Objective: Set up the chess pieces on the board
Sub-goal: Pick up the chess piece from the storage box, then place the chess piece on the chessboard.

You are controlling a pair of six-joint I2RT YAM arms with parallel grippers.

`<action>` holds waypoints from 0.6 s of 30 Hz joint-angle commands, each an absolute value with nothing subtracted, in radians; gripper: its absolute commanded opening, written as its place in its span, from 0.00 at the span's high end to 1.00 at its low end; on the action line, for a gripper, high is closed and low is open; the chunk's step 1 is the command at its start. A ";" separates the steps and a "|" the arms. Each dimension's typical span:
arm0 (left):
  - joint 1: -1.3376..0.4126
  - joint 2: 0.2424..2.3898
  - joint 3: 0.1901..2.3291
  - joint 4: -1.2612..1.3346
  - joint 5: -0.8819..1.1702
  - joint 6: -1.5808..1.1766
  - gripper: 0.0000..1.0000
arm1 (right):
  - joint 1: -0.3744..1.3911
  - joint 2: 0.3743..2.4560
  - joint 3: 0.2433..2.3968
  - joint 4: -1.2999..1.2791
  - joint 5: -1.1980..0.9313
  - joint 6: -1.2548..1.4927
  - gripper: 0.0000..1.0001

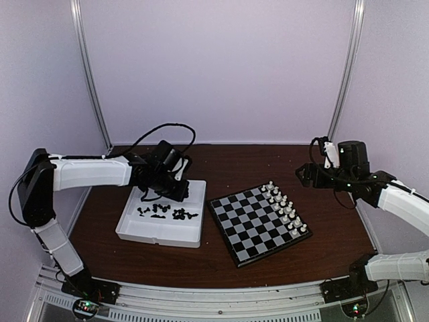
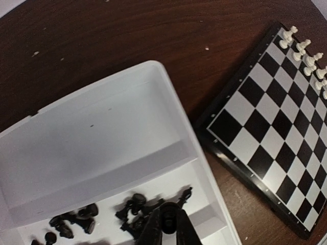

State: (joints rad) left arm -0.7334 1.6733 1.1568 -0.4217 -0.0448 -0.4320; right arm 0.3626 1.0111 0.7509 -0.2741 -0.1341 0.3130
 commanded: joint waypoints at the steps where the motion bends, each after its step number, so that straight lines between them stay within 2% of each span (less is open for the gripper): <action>1: -0.831 1.785 1.285 -0.405 -0.049 -0.414 0.89 | 0.367 0.978 0.734 -0.285 -0.128 0.314 0.06; 7: -0.910 1.933 1.441 -0.407 -0.040 -0.365 0.89 | 0.367 0.949 0.726 -0.311 -0.118 0.311 0.06; 18: -0.923 2.117 1.629 -0.439 -0.045 -0.281 0.89 | 0.366 0.906 0.707 -0.343 -0.103 0.310 0.06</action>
